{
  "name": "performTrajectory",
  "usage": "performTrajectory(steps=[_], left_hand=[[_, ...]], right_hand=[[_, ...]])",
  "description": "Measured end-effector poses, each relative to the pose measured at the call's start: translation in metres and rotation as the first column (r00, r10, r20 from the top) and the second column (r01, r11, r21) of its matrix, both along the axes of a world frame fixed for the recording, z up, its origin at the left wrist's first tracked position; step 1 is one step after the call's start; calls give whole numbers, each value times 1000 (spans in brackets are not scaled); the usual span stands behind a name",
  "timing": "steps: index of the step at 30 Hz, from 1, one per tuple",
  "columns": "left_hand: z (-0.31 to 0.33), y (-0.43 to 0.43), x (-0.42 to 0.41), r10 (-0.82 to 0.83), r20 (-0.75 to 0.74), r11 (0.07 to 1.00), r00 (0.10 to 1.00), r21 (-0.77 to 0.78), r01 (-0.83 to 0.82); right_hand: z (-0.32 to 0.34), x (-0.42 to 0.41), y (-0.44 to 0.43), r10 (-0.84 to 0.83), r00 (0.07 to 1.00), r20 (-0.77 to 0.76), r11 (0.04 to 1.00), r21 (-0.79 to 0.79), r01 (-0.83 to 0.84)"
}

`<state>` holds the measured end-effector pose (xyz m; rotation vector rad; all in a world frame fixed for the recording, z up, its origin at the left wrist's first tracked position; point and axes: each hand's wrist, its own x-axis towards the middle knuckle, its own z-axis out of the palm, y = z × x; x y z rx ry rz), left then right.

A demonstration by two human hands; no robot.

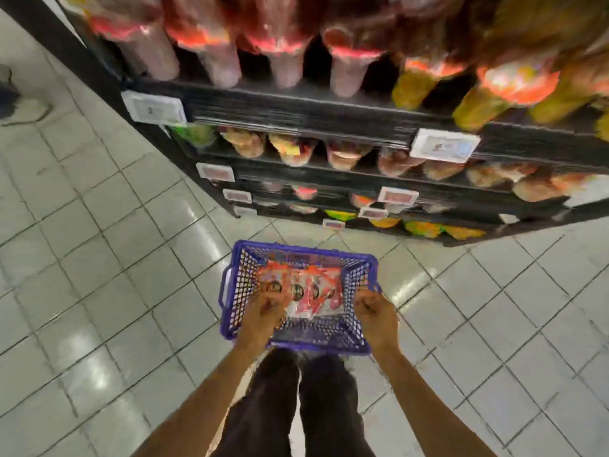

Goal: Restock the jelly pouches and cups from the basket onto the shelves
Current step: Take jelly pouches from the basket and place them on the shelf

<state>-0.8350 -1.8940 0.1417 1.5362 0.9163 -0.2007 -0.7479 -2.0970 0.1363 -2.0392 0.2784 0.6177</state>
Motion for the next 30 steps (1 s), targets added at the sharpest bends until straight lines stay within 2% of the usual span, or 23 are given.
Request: performTrajectory(steps=[2, 5, 8, 13, 15, 18, 20, 22, 25, 28, 30], left_hand=[[-54, 8, -18, 12, -79, 1000, 997, -7, -12], [-132, 15, -38, 56, -192, 998, 980, -29, -63], [-214, 18, -45, 41, -266, 999, 963, -3, -44], [-346, 18, -49, 14, -419, 993, 908, 113, 37], [-385, 23, -45, 21, -432, 984, 902, 169, 58], [-443, 32, -34, 27, -468, 975, 883, 205, 80], [-472, 36, -25, 105, -482, 971, 870, 239, 15], [-495, 37, -19, 172, -508, 963, 844, 269, -34], [-516, 41, -20, 155, -617, 964, 772, 266, 19], [-519, 45, -21, 110, -590, 984, 800, 177, -5], [-501, 44, -25, 74, -590, 992, 804, 122, -1]], right_hand=[[-46, -10, 5, 50, 999, 7, 997, -65, -50], [-119, -15, 13, 108, 991, -75, 982, -148, -119], [-201, -15, 21, 207, 968, -141, 950, -208, -234], [-331, -19, 33, 261, 923, -281, 919, -221, -327], [-373, -20, 38, 258, 899, -353, 906, -234, -352], [-432, -24, 48, 261, 892, -369, 883, -282, -375], [-460, -27, 57, 263, 873, -410, 865, -300, -401], [-482, -29, 64, 201, 879, -432, 918, -229, -322], [-502, -33, 71, 187, 877, -443, 936, -191, -296], [-499, -34, 73, 279, 829, -484, 896, -179, -406], [-484, -34, 67, 243, 834, -496, 916, -166, -366]])
